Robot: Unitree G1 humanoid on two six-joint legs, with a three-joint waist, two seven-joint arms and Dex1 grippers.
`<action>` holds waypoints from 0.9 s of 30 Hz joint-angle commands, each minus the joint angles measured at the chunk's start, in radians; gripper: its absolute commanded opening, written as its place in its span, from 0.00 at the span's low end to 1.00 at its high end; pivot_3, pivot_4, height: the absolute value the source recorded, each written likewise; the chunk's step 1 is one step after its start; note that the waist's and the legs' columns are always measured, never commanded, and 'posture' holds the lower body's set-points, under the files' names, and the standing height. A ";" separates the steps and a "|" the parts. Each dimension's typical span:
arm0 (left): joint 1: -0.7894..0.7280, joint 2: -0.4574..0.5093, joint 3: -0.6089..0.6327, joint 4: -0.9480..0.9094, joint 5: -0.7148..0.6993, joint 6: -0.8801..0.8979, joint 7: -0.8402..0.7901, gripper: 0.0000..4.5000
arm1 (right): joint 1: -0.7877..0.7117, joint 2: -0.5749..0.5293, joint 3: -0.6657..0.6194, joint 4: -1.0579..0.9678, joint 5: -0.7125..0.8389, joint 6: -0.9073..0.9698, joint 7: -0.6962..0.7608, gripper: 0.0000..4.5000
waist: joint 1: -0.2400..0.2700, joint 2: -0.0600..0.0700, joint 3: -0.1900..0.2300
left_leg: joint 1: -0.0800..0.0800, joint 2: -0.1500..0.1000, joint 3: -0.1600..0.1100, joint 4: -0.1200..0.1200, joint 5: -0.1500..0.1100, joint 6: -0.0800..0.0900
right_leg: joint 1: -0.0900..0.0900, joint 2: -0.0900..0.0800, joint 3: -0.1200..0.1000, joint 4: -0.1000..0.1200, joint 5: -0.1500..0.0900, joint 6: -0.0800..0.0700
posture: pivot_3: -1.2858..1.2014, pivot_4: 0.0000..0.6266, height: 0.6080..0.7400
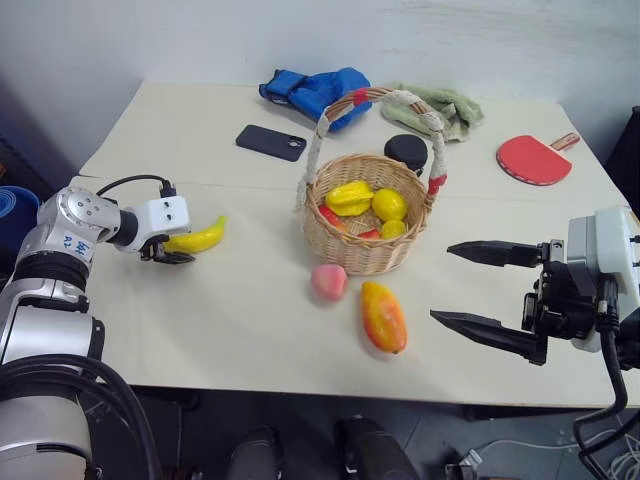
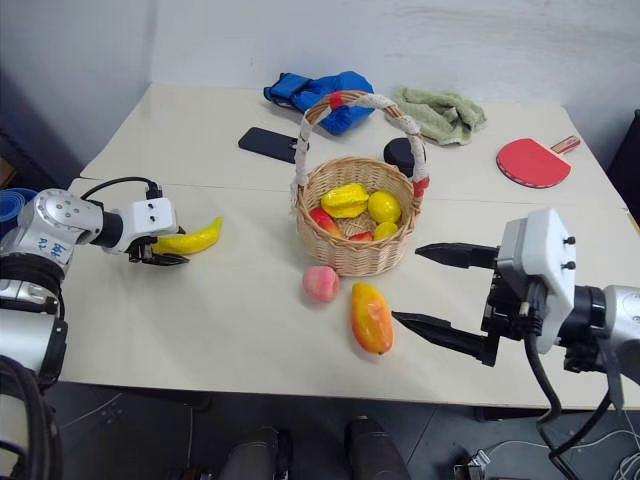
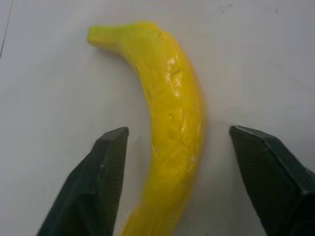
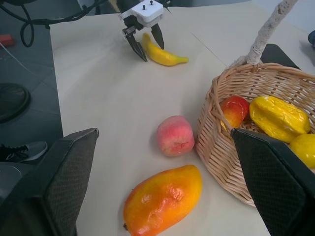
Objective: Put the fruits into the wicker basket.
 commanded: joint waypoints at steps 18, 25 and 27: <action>-0.012 -0.222 0.132 -0.923 -0.462 0.750 -0.246 0.14 | 0.104 0.052 -0.071 -0.064 0.005 -0.042 -0.081 1.00 | 0.020 0.000 0.000 | -0.001 0.001 -0.004 0.007 0.002 -0.003 | 0.001 0.001 -0.003 0.007 0.001 0.002 | 0.52 0.24 1.00; -0.101 -0.341 0.056 -1.003 -0.411 0.876 -0.097 0.14 | 0.111 0.077 -0.041 -0.079 -0.012 -0.060 -0.117 1.00 | 0.008 0.000 0.000 | 0.001 0.000 -0.002 0.008 0.002 -0.004 | 0.002 0.003 0.002 0.007 0.000 0.003 | 0.52 0.24 1.00; -0.120 -0.372 0.019 -0.967 -0.358 0.816 -0.043 0.14 | 0.121 0.083 -0.045 -0.083 -0.017 -0.063 -0.118 1.00 | 0.008 0.000 0.000 | 0.001 0.001 -0.002 0.008 0.003 -0.005 | 0.002 0.004 0.002 0.007 0.000 0.003 | 0.52 0.24 1.00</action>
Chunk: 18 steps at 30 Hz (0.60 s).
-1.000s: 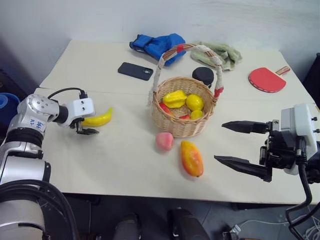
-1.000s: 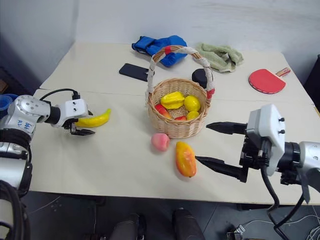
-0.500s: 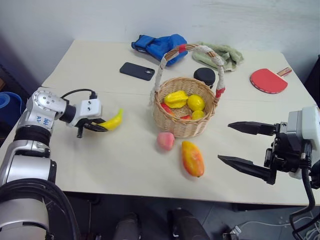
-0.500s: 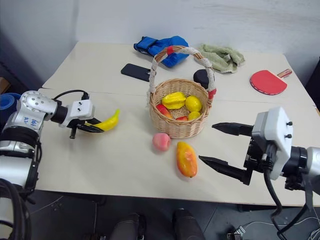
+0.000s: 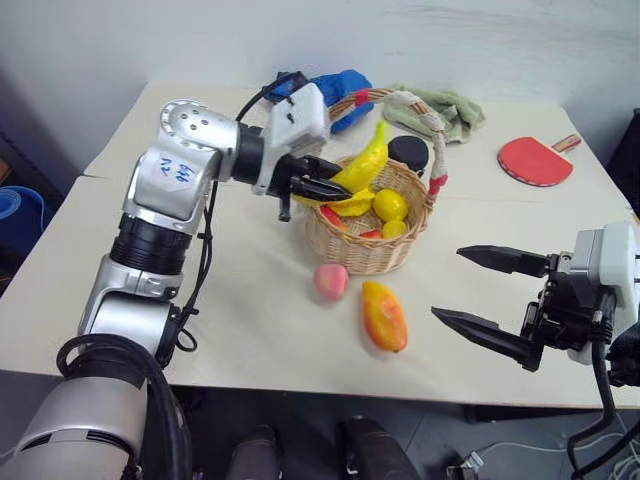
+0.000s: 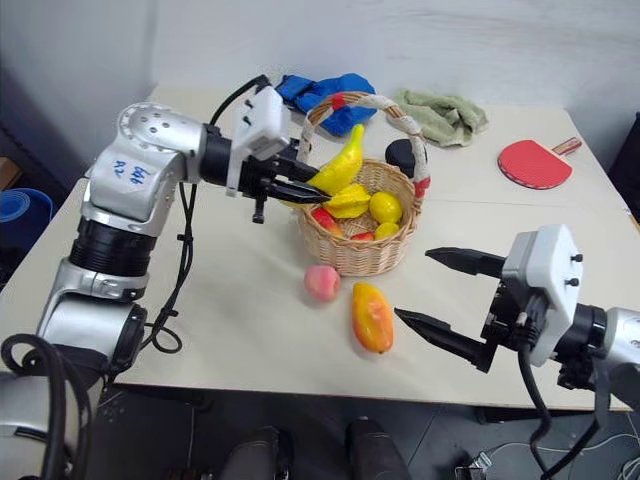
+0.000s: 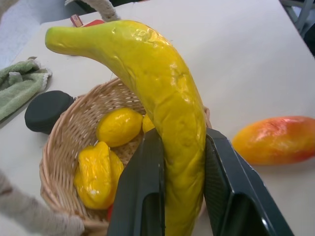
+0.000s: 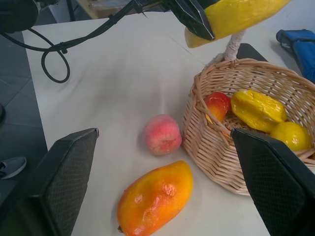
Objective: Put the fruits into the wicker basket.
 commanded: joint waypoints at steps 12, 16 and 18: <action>-0.094 -0.173 -0.074 0.269 0.130 -0.206 0.200 0.55 | 0.001 0.011 0.017 -0.029 -0.019 -0.062 -0.041 1.00 | 0.015 0.000 0.000 | -0.001 -0.001 0.001 0.000 0.000 0.000 | 0.000 0.000 0.001 -0.004 0.000 0.000 | 0.52 0.24 1.00; -0.076 -0.160 -0.014 0.217 0.057 -0.173 0.168 0.81 | 0.001 0.011 0.018 -0.033 -0.013 -0.065 -0.050 1.00 | 0.013 0.000 0.000 | -0.002 0.000 0.001 0.000 0.000 0.000 | 0.000 0.000 0.002 -0.004 0.000 0.000 | 0.52 0.24 1.00; -0.044 -0.126 0.041 0.134 -0.033 -0.126 0.092 0.94 | 0.006 0.013 0.019 -0.034 -0.014 -0.066 -0.050 1.00 | 0.012 0.000 0.000 | -0.002 0.000 0.002 0.000 0.000 0.000 | 0.000 0.000 0.001 -0.004 0.000 0.000 | 0.52 0.24 1.00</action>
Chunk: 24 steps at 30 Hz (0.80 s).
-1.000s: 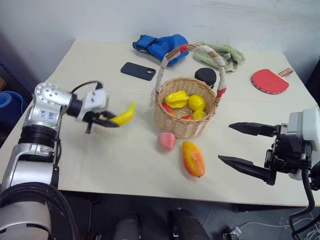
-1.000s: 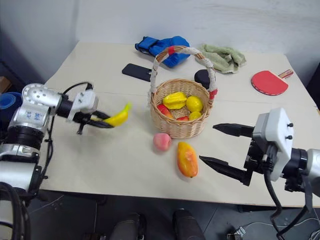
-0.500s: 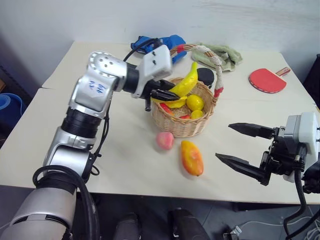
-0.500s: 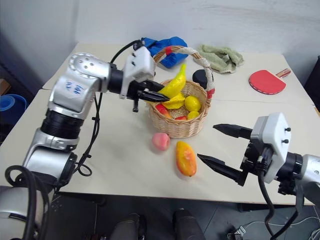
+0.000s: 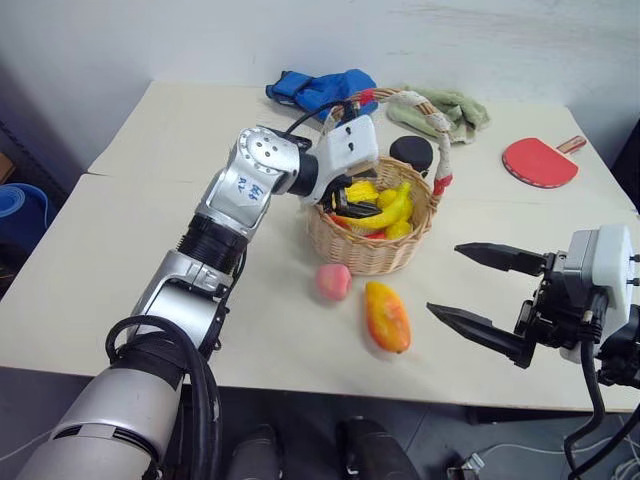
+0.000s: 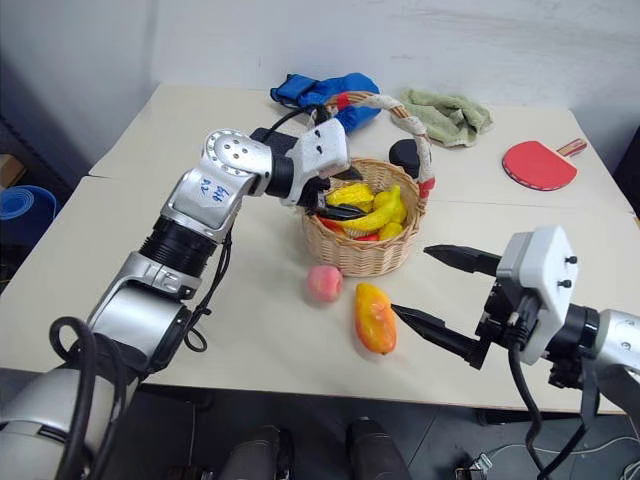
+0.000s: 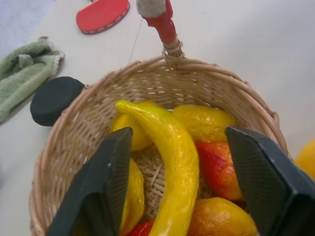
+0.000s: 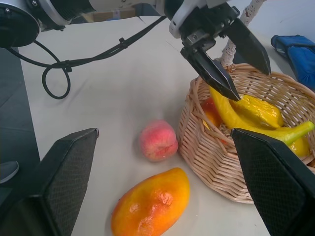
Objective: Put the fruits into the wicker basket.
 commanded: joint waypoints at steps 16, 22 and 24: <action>0.444 0.239 -0.031 -0.341 -0.073 -0.102 -0.262 0.94 | 0.013 -0.003 -0.025 -0.025 0.049 -0.004 -0.027 1.00 | 0.012 0.001 0.000 | -0.001 0.001 -0.001 0.003 -0.003 0.003 | 0.003 -0.002 -0.002 -0.005 0.000 0.001 | 0.52 0.24 1.00; 0.438 0.171 -0.070 -0.270 -0.018 -0.145 -0.207 0.94 | 0.019 -0.006 -0.027 -0.024 0.059 -0.003 -0.043 1.00 | 0.002 0.001 0.000 | 0.000 0.001 -0.001 0.002 -0.003 0.002 | 0.003 -0.001 -0.001 -0.004 0.000 0.001 | 0.52 0.24 1.00; 0.426 0.147 -0.082 -0.233 0.007 -0.168 -0.181 0.94 | 0.015 -0.009 -0.026 -0.025 0.064 -0.003 -0.051 1.00 | 0.002 0.001 0.000 | 0.001 0.001 -0.001 0.003 -0.004 0.005 | 0.004 -0.001 -0.001 -0.004 0.000 0.001 | 0.52 0.24 1.00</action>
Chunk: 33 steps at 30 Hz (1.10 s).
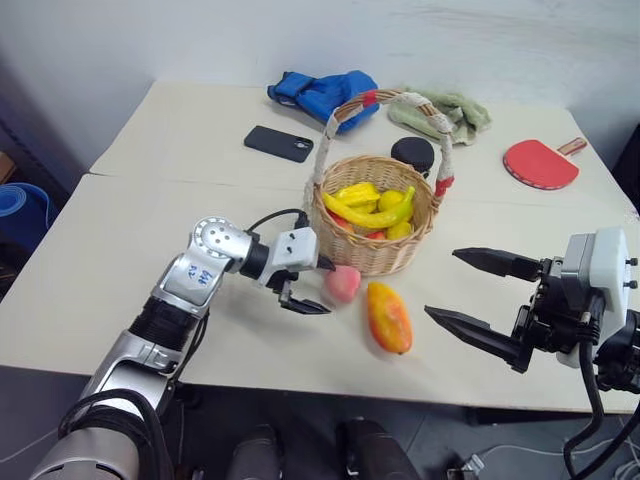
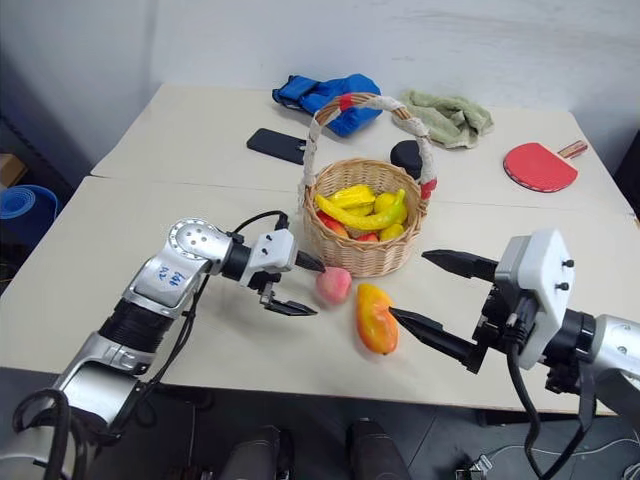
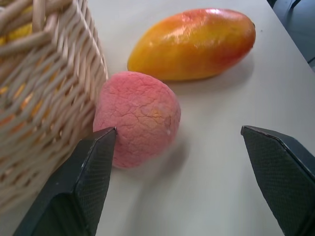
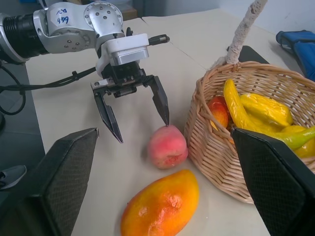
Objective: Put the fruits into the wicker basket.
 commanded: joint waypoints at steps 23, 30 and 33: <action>0.026 -0.028 0.019 -0.058 -0.045 -0.008 0.000 0.46 | -0.034 -0.015 -0.023 -0.006 0.059 -0.007 -0.050 1.00 | -0.002 0.000 0.000 | 0.001 0.000 0.000 -0.001 0.001 -0.002 | 0.000 0.000 0.000 0.000 0.000 0.000 | 0.52 0.24 1.00; -0.122 -0.042 0.207 -0.058 -0.283 0.171 -0.012 0.46 | -0.041 -0.014 -0.012 0.003 0.046 -0.010 -0.043 1.00 | 0.004 0.000 0.000 | 0.000 0.000 0.000 0.000 0.002 -0.004 | 0.000 0.000 -0.001 0.000 0.000 0.000 | 0.52 0.24 1.00; -0.239 -0.106 0.247 0.044 -0.255 0.166 0.113 0.46 | -0.046 -0.012 -0.002 0.004 0.041 -0.012 -0.044 1.00 | 0.007 0.000 0.000 | -0.001 -0.001 -0.002 0.001 0.000 0.001 | 0.001 -0.001 -0.002 -0.002 0.000 0.001 | 0.52 0.24 1.00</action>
